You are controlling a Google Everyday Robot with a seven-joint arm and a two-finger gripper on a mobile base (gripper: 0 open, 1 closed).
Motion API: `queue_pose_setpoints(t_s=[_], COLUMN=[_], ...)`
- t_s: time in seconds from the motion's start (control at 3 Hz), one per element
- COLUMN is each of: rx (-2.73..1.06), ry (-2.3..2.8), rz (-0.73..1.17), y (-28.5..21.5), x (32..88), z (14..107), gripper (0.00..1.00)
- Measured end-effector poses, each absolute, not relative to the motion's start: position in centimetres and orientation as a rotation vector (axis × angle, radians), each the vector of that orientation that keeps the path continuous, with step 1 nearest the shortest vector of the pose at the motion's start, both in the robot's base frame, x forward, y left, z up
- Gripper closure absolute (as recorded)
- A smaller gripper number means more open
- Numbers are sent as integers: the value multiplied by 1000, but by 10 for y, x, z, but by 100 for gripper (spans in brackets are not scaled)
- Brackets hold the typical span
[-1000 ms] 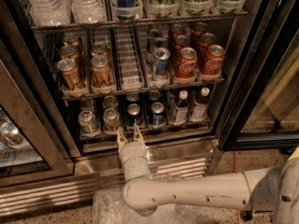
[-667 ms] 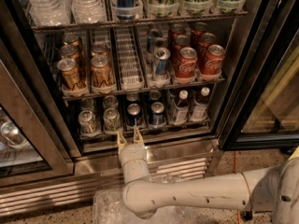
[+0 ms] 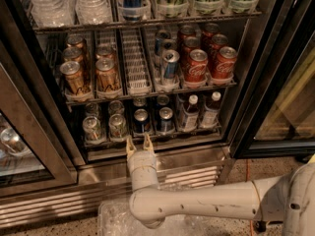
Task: Pick pepsi can from bottom shelf of fridge
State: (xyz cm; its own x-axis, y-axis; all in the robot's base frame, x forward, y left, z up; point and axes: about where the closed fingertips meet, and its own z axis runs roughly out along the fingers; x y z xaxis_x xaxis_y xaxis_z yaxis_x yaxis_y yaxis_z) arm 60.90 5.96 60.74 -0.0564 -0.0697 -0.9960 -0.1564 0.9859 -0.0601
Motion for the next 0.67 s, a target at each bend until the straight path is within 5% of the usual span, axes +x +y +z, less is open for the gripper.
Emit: queue_pose_setpoints(t_s=[0.33,0.67], rx=[-162,-156], ry=[1646,1654], rz=[64,60], y=[55,53], x=[619,628], z=[600,596], gripper=[46,34])
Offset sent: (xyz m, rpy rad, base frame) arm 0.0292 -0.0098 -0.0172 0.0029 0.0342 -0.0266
